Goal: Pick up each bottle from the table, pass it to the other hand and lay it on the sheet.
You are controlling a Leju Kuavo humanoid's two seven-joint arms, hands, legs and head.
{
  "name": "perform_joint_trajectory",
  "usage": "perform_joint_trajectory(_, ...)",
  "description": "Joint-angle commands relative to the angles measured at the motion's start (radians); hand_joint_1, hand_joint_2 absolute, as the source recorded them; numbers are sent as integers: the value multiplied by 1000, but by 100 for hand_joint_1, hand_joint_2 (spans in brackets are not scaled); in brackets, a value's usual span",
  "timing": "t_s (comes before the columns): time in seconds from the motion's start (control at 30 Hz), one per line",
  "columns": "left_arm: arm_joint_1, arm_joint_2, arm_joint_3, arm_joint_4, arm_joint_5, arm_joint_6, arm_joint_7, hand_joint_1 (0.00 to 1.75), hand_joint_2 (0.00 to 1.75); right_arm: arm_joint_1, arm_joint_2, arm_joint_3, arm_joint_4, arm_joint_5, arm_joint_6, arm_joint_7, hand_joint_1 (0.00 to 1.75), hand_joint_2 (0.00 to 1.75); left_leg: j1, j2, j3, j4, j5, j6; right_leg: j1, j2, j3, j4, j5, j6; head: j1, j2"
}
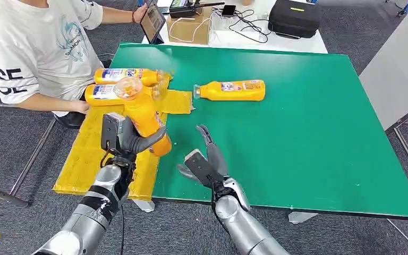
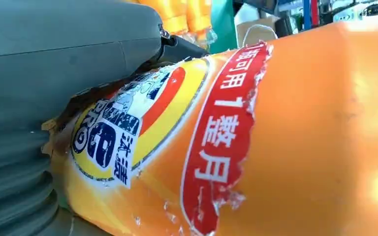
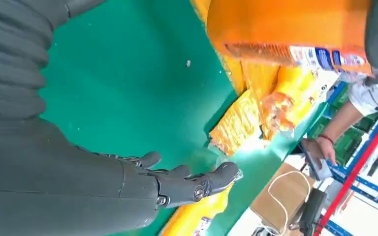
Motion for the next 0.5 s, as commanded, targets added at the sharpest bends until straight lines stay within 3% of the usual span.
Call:
perform_joint_trajectory(0.03, -197, 104, 21, 318, -360, 239, -42, 175, 175, 14, -72, -64, -119, -8, 8, -5, 0, 175, 1, -1, 2, 0, -1, -1, 1, -2, 3, 0, -1, -1, 0, 0)
perform_joint_trajectory(0.13, -202, 115, 28, 323, -358, 233, -42, 175, 175, 11, -77, -67, -122, -8, 10, -6, 0, 175, 2, -1, 5, 1, -2, -2, 2, -2, 6, 0, -2, -2, 0, 0)
perform_joint_trajectory(0.27, -256, 143, -5, 434, -551, 336, -2, 175, 175, 26, -84, -92, -168, -18, 0, -15, 0, 175, 3, -1, 10, 3, -5, -3, 4, -3, 11, 2, -6, -4, 0, 0)
perform_joint_trajectory(0.3, -291, 176, -91, 507, -734, 431, 115, 175, 175, 31, -89, -102, -189, -20, 0, -11, 0, 175, 3, -2, 8, 2, -5, -3, 3, -4, 10, 2, -5, -3, 0, 0)
perform_joint_trajectory(0.33, -296, 183, -88, 513, -737, 423, 114, 175, 175, 30, -92, -104, -194, -20, 2, -11, 0, 175, 2, -3, 4, 1, -1, -1, 2, -4, 4, 1, -2, -2, 1, 0)
perform_joint_trajectory(0.5, -340, 249, -231, 619, -1025, 360, 348, 175, 175, 27, -92, -108, -211, -7, 33, -2, 0, 175, 1, 1, 3, 0, -2, -1, 1, 1, 3, 0, -1, -1, 0, 0)
